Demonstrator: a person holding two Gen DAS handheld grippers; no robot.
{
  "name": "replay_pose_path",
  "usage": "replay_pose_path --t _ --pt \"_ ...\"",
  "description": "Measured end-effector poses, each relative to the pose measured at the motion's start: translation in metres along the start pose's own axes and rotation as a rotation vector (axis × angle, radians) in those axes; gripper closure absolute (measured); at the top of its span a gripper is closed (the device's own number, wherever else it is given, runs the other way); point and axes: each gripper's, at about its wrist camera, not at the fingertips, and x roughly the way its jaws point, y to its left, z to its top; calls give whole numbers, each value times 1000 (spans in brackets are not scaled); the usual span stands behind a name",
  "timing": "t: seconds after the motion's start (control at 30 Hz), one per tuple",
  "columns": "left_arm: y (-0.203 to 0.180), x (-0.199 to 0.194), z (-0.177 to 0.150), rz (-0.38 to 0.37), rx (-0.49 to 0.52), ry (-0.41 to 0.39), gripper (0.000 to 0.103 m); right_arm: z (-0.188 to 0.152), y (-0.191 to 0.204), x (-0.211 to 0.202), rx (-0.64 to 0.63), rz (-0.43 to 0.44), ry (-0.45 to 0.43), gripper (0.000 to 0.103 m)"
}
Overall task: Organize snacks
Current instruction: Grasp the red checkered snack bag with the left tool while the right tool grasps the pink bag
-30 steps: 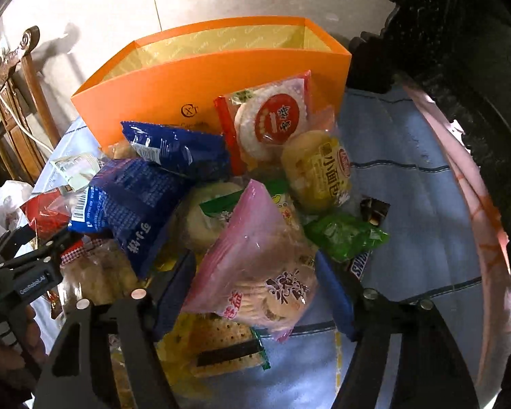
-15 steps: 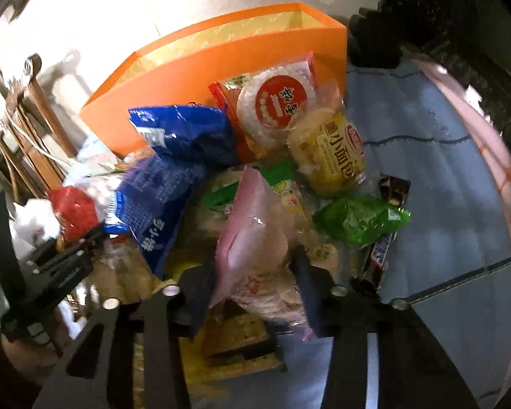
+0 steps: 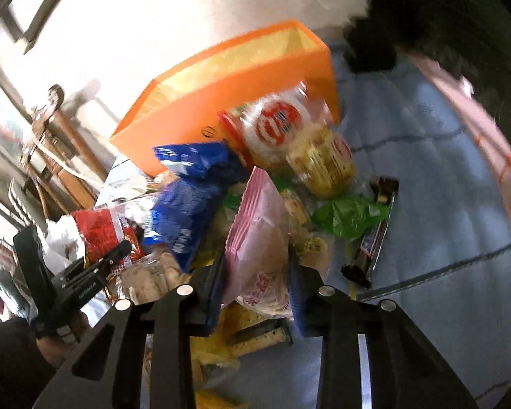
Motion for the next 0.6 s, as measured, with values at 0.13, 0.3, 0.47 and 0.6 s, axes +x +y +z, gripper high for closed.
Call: replay_pose_path --t 0.13,0.3,0.47,0.6 --pt "0 -28 6 -24 4 -49 74 5 17 -21 -60 24 -29 70" --pt "-3 -53 12 -10 30 -81 74 6 27 -45 -94 51 -57 70" --pt "-13 -84 27 -46 21 -149 75 11 33 -62 -108 70 -88 70" --pt "-26 -112 45 -70 49 -223 75 15 36 -80 -117 83 -131 70"
